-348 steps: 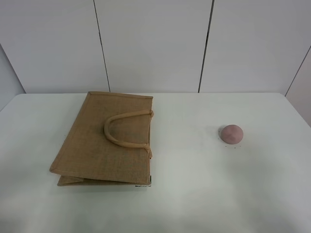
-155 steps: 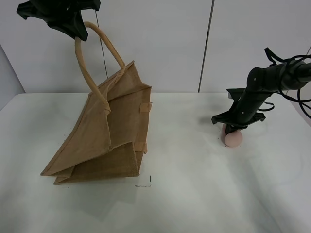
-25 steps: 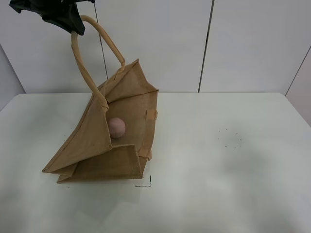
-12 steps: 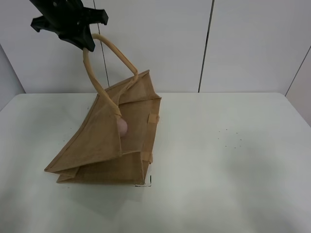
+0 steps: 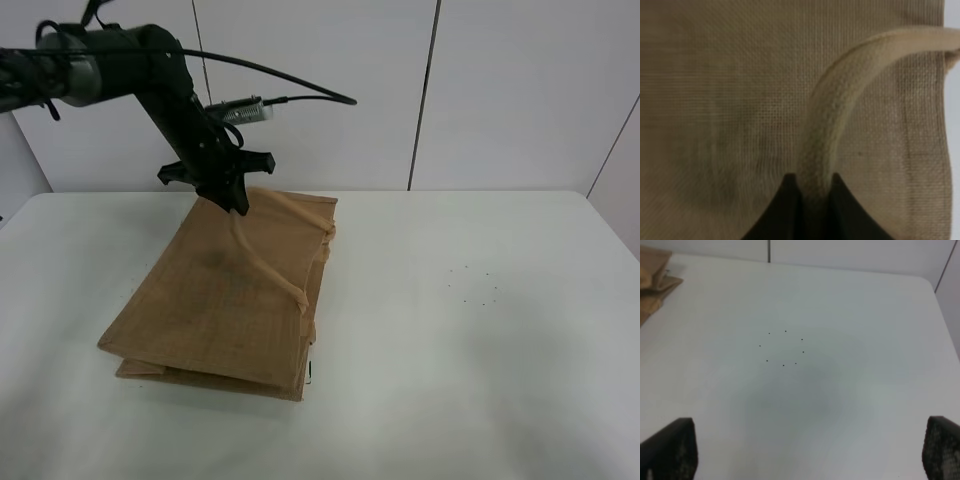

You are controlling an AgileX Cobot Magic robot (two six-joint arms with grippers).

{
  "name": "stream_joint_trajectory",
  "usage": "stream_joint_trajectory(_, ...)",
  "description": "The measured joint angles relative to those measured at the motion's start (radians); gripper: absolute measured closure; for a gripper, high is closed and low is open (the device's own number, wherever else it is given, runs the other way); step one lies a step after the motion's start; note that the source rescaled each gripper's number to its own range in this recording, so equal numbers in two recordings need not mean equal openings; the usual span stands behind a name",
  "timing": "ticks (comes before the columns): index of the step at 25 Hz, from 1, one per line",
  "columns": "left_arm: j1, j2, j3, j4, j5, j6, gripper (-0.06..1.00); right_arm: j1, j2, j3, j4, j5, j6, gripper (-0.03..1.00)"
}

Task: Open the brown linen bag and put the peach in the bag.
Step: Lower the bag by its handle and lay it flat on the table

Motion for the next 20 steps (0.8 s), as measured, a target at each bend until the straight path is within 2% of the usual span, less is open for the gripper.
stream_joint_trajectory(1, 0.000, 0.021, 0.000, -0.004, -0.005, 0.008, 0.90, 0.000, 0.000, 0.000, 0.000, 0.000, 0.000, -0.03)
stream_joint_trajectory(3, 0.001, 0.048, 0.001, -0.006, -0.010, 0.017, 0.74, 0.000, 0.000, 0.000, 0.000, 0.000, 0.001, -0.03)
stream_joint_trajectory(6, 0.001, 0.054, 0.002, -0.006, -0.011, 0.022, 0.27, 0.000, 0.000, 0.000, 0.000, 0.000, 0.001, -0.03)
stream_joint_trajectory(7, 0.001, 0.051, 0.002, -0.005, -0.012, 0.022, 0.13, 0.000, 0.000, 0.000, 0.000, 0.000, 0.001, -0.03)
stream_joint_trajectory(8, 0.001, 0.048, 0.002, -0.001, -0.012, 0.022, 0.05, 0.000, 0.000, 0.000, 0.000, 0.000, 0.001, -0.03)
stream_joint_trajectory(11, 0.001, 0.034, 0.001, 0.053, -0.003, 0.024, -0.03, 0.000, 0.000, 0.000, 0.000, 0.000, 0.001, -0.03)
stream_joint_trajectory(17, 0.011, -0.033, -0.010, 0.219, 0.027, -0.017, -0.06, 0.000, 0.000, 0.000, -0.002, 0.000, 0.001, -0.03)
stream_joint_trajectory(20, 0.048, -0.047, -0.011, 0.233, 0.037, -0.022, -0.06, 0.000, 0.000, 0.000, -0.002, 0.000, 0.001, -0.03)
